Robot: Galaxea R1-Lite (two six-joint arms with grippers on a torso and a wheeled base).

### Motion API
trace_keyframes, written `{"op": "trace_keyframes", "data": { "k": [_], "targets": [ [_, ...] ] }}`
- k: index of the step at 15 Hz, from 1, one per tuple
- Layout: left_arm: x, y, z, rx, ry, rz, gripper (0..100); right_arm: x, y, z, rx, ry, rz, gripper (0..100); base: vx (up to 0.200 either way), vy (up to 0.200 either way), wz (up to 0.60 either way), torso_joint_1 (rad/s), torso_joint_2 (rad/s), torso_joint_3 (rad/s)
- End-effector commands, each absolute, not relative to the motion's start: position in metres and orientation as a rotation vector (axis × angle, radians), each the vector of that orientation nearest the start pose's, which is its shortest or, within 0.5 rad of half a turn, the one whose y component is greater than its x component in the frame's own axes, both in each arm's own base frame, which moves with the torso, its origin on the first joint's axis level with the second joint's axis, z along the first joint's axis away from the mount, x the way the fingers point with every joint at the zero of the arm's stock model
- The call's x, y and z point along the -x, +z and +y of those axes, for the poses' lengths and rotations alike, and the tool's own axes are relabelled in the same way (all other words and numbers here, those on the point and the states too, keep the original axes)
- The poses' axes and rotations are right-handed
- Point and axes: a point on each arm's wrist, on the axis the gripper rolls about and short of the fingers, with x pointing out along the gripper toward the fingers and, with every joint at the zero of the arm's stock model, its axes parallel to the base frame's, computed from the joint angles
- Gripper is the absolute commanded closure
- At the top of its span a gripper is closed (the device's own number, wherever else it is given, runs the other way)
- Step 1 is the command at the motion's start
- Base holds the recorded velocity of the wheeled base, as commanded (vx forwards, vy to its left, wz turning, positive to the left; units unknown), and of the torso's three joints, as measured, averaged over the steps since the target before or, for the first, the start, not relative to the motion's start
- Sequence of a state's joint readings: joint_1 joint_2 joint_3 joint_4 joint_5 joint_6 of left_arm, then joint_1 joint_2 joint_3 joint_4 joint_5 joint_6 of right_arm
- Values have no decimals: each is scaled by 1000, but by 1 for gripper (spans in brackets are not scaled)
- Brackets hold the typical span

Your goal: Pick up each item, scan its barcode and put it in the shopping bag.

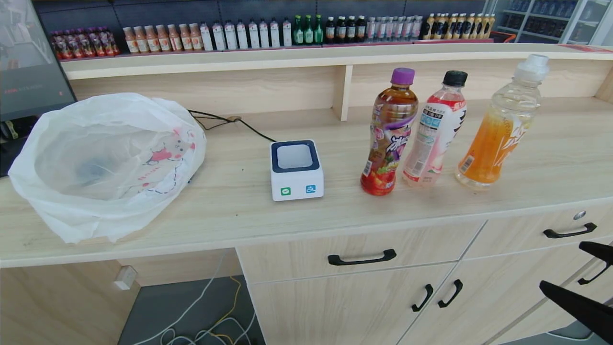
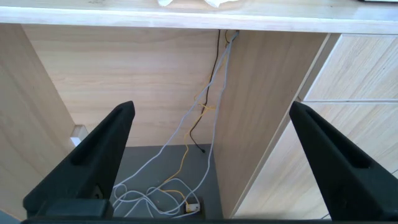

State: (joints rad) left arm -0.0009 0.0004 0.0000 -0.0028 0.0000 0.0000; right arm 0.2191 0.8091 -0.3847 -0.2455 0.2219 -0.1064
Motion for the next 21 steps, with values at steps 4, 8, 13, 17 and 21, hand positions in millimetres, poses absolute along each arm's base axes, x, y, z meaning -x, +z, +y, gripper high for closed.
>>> {"op": "trace_keyframes", "data": {
  "k": [4,8,13,17,21],
  "targets": [
    [23,76,0,0,0,-3,0,-139,230,44,128,486,59,0,0,0,0,0,0,0],
    [23,76,0,0,-2,-3,0,-176,249,85,91,460,-106,0,0,0,0,0,0,0],
    [23,76,0,0,0,-3,0,-201,256,123,46,431,-191,0,0,0,0,0,0,0],
    [23,76,0,0,0,-3,0,-223,234,138,36,403,-303,0,0,0,0,0,0,0],
    [23,76,0,0,0,-3,0,-212,218,139,44,414,-262,0,0,0,0,0,0,0]
  ]
}}
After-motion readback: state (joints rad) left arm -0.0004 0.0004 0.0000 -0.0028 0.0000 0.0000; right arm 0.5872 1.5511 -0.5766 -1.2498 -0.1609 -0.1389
